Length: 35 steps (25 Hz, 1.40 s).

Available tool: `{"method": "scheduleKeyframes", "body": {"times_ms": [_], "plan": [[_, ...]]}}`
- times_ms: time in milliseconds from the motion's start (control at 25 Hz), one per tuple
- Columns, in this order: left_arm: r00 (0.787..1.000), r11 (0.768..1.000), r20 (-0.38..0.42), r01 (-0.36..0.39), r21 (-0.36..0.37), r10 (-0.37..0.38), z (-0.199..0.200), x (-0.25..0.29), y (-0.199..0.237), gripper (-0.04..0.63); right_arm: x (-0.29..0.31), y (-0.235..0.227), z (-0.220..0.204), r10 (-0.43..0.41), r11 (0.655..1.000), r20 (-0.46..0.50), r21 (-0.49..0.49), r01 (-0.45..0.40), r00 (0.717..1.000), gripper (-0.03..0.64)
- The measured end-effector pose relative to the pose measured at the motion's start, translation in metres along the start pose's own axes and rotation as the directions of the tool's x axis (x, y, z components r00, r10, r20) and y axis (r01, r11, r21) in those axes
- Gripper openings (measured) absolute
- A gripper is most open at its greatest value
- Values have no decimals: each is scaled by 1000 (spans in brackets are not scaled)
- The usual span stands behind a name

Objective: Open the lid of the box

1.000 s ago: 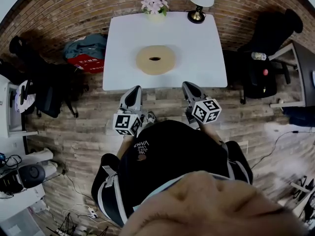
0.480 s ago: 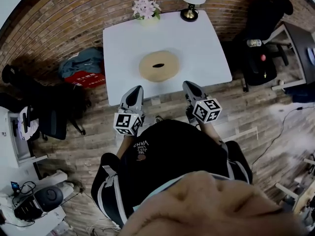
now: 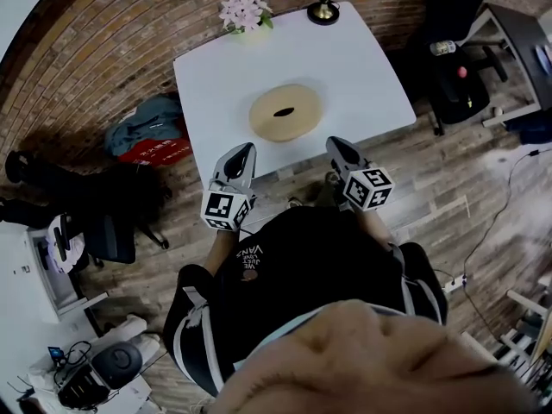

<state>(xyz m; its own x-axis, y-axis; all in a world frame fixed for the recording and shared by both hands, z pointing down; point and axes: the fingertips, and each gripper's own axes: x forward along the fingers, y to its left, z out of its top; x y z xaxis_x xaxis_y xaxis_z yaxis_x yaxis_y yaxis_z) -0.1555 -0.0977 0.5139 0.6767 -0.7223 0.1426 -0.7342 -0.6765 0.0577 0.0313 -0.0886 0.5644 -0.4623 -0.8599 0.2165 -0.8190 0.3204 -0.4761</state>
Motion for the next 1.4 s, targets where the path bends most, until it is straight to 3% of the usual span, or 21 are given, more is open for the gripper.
{"method": "scheduleKeyframes", "body": {"times_ms": [360, 680, 960, 1120, 1400], "plan": [[998, 997, -24, 62, 39, -61, -1, 42, -11, 10, 16, -27, 5, -5, 1000, -36, -7, 4, 999, 5], [990, 988, -89, 116, 104, -106, -9, 79, -10, 11, 40, -55, 4, 18, 999, -109, -44, -23, 994, 5], [971, 978, -181, 176, 113, -154, -27, 106, -12, 26, 59, -80, -3, 42, 997, -184, -52, -52, 982, 5], [945, 961, -260, 239, 137, -198, -42, 119, -17, 115, 70, -91, -8, 59, 995, -231, -67, -76, 971, 5], [860, 912, -441, 368, 184, -258, -76, 136, -26, 251, 89, -105, -23, 86, 988, -318, -94, -122, 944, 5]]}}
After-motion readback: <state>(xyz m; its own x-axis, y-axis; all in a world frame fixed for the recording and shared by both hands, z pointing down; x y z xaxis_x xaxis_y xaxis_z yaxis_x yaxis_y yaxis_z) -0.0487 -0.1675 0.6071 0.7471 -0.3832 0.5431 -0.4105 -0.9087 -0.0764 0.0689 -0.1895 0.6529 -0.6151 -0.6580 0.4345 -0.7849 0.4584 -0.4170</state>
